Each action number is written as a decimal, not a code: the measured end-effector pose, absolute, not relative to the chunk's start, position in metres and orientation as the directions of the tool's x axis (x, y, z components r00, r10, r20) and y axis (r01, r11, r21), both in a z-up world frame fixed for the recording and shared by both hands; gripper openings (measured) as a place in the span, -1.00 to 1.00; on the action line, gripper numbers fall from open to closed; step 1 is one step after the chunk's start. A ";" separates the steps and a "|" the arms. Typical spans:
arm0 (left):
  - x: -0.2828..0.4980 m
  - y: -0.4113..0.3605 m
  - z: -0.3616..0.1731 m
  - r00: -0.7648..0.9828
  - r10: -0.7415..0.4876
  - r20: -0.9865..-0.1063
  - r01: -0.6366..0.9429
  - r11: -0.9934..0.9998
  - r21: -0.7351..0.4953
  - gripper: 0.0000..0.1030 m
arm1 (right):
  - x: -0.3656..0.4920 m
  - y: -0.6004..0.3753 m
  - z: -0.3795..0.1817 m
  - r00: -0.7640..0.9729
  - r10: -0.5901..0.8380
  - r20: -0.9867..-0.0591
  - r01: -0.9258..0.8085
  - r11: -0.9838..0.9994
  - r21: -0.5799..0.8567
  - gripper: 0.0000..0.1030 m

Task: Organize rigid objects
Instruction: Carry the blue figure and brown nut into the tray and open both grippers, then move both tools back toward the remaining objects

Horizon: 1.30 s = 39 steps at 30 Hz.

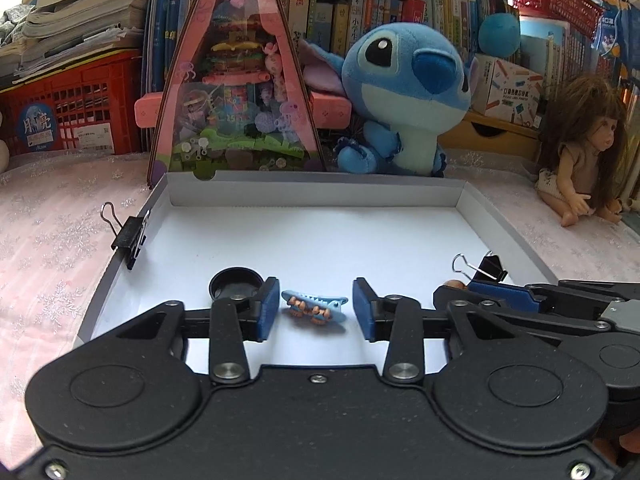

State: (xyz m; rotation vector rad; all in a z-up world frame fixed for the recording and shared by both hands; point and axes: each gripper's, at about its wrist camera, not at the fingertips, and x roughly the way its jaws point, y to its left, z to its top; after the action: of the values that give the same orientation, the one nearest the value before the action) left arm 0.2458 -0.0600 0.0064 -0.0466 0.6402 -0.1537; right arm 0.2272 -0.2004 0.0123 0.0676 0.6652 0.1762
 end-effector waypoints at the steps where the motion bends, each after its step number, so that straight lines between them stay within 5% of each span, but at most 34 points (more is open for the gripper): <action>1: 0.244 -0.060 0.009 0.793 -0.157 -0.588 0.132 0.988 -0.086 -0.11 | 0.226 -0.201 0.014 0.776 0.181 -0.604 -0.139 0.983 0.116 -0.29; 16: 0.179 -0.044 0.028 0.819 -0.171 -0.547 0.157 0.985 -0.072 0.23 | 0.178 -0.210 0.035 0.800 0.189 -0.569 -0.180 0.981 0.072 0.02; 39: 0.070 0.004 0.028 0.842 -0.209 -0.497 0.201 0.977 -0.070 0.30 | 0.074 -0.221 0.043 0.820 0.264 -0.507 -0.298 0.954 0.016 0.35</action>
State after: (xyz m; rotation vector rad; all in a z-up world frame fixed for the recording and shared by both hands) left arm 0.0697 0.0040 0.0280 -0.0157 0.5268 -0.2163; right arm 0.0738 -0.2210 0.0428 -0.0653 0.5305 0.2995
